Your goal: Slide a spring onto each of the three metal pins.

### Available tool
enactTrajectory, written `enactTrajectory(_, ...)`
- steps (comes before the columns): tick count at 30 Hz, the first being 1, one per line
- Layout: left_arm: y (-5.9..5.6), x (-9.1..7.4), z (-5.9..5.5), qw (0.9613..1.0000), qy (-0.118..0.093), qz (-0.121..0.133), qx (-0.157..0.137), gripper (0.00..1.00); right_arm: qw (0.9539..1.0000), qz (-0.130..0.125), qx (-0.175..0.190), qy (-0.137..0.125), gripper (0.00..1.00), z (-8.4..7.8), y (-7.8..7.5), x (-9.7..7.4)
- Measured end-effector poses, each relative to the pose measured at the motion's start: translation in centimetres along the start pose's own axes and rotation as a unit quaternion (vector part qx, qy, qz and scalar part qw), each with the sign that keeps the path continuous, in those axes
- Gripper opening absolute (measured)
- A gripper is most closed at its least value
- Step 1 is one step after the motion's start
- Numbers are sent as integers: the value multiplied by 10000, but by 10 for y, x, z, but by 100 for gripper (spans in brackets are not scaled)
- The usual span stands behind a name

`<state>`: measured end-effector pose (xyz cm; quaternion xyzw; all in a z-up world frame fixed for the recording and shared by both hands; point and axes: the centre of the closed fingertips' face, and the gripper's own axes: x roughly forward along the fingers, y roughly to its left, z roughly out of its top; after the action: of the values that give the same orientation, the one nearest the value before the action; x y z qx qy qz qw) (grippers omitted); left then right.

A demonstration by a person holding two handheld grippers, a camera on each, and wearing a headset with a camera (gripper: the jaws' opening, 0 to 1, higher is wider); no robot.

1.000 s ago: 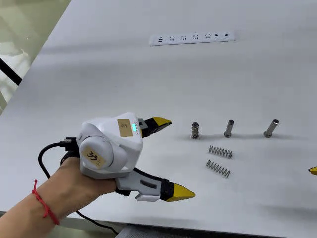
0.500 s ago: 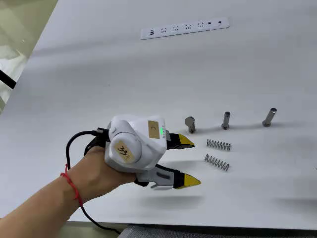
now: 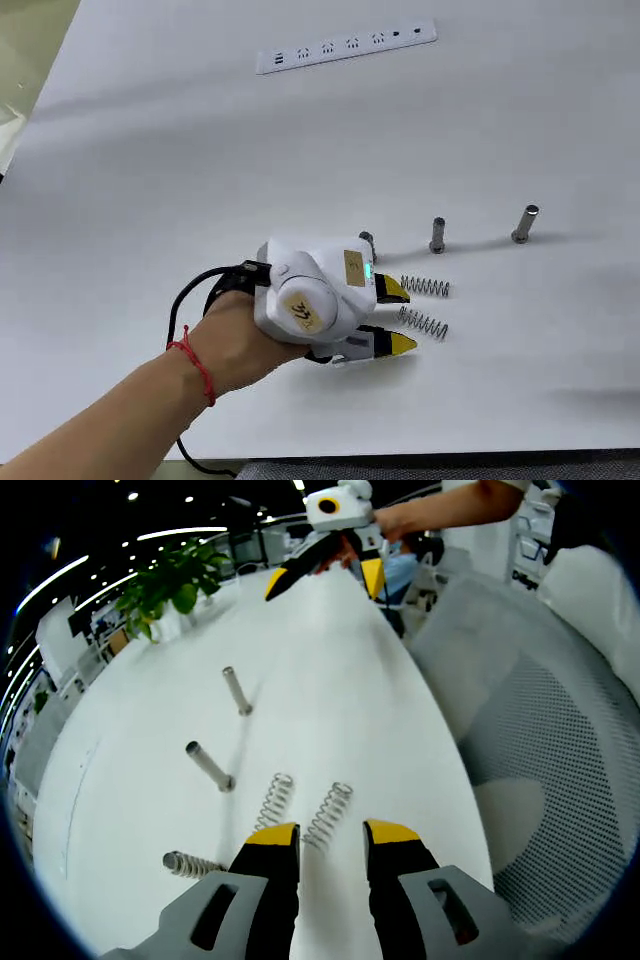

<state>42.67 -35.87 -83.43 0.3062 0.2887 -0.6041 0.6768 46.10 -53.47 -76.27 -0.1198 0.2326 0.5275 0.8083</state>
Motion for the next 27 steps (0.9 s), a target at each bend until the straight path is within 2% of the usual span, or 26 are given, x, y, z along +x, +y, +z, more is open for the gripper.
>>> enactTrajectory(2,0,3,-5,9998,168,-6,88,25,10000,-18,23,-25,82,1,1,-1)
enactTrajectory(10,4,9,-10,9994,323,36,142,21,10000,-63,51,-48,81,4,1,-4)
enactTrajectory(12,4,9,-13,9989,427,47,206,20,10000,-69,46,-43,81,4,1,-4)
enactTrajectory(17,6,9,-17,9984,532,79,144,19,9999,-82,57,-62,81,4,0,-4)
enactTrajectory(27,5,11,-16,9982,580,67,148,12,9999,-76,69,-59,81,1,0,-6)
